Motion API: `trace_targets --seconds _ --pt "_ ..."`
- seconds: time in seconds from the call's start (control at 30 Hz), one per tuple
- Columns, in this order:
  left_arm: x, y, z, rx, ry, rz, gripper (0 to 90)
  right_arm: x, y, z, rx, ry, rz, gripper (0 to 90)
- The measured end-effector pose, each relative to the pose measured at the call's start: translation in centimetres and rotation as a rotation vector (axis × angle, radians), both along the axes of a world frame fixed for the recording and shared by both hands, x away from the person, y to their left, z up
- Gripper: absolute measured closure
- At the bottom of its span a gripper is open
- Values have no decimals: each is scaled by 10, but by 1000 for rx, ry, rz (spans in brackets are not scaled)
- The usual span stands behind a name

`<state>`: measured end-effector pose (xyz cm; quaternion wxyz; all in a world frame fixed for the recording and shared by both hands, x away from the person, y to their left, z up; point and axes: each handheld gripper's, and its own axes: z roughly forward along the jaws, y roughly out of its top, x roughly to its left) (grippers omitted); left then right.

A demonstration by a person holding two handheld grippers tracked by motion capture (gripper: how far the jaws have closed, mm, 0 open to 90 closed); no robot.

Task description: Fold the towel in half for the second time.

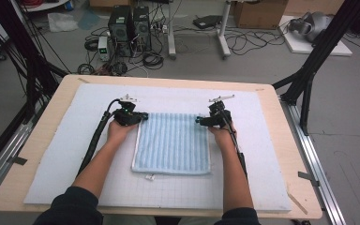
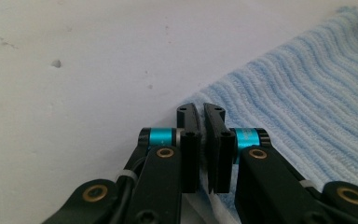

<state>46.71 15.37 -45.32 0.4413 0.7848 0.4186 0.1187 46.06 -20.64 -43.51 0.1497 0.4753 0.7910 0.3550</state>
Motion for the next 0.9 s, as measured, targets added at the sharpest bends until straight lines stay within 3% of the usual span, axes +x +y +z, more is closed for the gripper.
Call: trace_targets --seconds 0.13,0.23,0.3,0.37,0.47,0.6,0.67,0.77,0.9 --pt "0 0 0 -1 2 -3 850 2 0 -5 7 29 6 455" --pt "0 1 0 -2 1 -2 850 2 3 -6 -13 10 31 554" --pt "0 0 0 -2 1 -2 850 1 6 -5 -24 12 55 709" --pt "0 0 0 -4 2 -2 851 0 10 -4 -37 4 86 799" --pt "0 1 0 -8 5 -3 852 -1 13 -3 -67 -4 99 818" --pt "3 6 0 -67 34 25 855 -1 11 -2 -61 -8 79 823" --pt "3 7 3 -75 24 31 858 0 10 0 -50 -16 71 824" --pt "3 10 15 -114 -62 38 861 1 8 3 -41 -38 60 825" --pt "8 13 31 -136 -112 30 860 4 7 12 -21 -108 55 825"
